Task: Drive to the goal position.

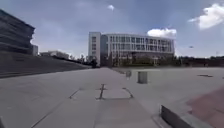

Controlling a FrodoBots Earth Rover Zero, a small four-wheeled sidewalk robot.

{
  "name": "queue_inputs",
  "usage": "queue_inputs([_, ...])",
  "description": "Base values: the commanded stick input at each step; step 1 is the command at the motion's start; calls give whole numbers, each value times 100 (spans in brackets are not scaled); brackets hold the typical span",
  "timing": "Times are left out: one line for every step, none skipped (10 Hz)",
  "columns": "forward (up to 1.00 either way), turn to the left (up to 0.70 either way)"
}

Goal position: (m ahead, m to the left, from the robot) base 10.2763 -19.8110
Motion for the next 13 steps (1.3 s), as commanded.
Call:
queue_inputs([70,0])
queue_inputs([70,0])
queue_inputs([70,0])
queue_inputs([70,0])
queue_inputs([70,0])
queue_inputs([70,-6])
queue_inputs([70,-27])
queue_inputs([70,-35])
queue_inputs([70,-35])
queue_inputs([70,-35])
queue_inputs([70,-35])
queue_inputs([70,-35])
queue_inputs([70,-35])
